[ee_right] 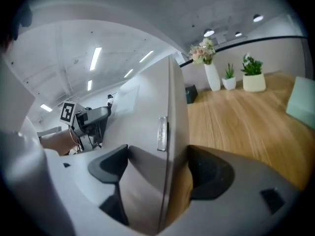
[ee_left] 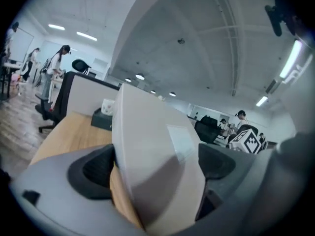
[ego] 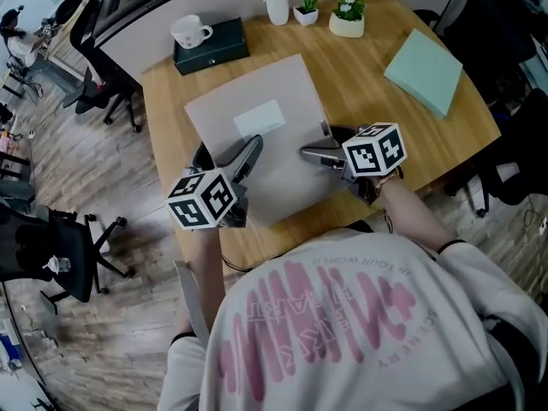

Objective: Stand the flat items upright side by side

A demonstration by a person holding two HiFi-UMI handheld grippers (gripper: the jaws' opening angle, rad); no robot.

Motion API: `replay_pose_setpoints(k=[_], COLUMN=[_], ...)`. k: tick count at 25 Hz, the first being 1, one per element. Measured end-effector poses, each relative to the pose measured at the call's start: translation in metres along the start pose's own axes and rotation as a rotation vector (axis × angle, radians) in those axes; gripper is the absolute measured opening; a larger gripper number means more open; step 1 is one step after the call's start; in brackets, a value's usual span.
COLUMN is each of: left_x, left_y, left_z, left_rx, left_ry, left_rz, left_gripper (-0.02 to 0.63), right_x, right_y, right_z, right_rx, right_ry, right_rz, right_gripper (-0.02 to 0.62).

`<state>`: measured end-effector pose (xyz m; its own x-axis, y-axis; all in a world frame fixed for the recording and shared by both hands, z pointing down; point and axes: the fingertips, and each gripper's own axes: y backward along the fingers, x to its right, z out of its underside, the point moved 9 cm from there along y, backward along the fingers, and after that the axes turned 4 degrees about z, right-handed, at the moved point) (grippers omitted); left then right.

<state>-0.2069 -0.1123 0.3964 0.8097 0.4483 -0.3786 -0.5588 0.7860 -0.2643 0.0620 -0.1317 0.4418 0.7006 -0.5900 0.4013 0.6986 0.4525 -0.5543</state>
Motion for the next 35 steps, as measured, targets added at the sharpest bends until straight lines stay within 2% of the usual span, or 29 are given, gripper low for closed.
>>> replay_pose_setpoints(k=[4,9,13,15,20,24,30,35], left_x=[0.005,0.000,-0.005,-0.005,-0.011,-0.012,-0.015,-0.018], left_y=[-0.005,-0.013,-0.011,-0.010,-0.011,-0.014,-0.010,-0.012], left_z=[-0.032,-0.051,-0.061,-0.058,-0.060,-0.059,-0.061,-0.051], left_rx=[0.045,0.118,0.213,0.226,0.213,0.192,0.161,0.108], left_ry=[-0.150,-0.306,-0.367,-0.394,-0.393,-0.436,-0.378,-0.386], left_rz=[0.024,0.027,0.019,0.008,-0.030,-0.082,-0.098,-0.134], left_gripper=[0.526,0.526,0.509,0.508,0.506,0.506,0.477,0.468], right_x=[-0.002,-0.003,-0.006,-0.005,-0.003,0.001,0.011,0.012], right_y=[-0.001,-0.014,-0.025,-0.028,-0.040,-0.047,-0.054,-0.055], right_z=[-0.027,-0.049,-0.067,-0.071,-0.082,-0.089,-0.096,-0.095], right_rx=[0.059,0.128,0.163,0.177,0.147,0.138,0.164,0.177], right_ry=[0.100,0.184,0.230,0.224,0.236,0.256,0.302,0.287], right_rz=[0.048,0.126,0.186,0.190,0.174,0.155,0.105,0.097], right_gripper=[0.383,0.380,0.371,0.371,0.374,0.376,0.382,0.380])
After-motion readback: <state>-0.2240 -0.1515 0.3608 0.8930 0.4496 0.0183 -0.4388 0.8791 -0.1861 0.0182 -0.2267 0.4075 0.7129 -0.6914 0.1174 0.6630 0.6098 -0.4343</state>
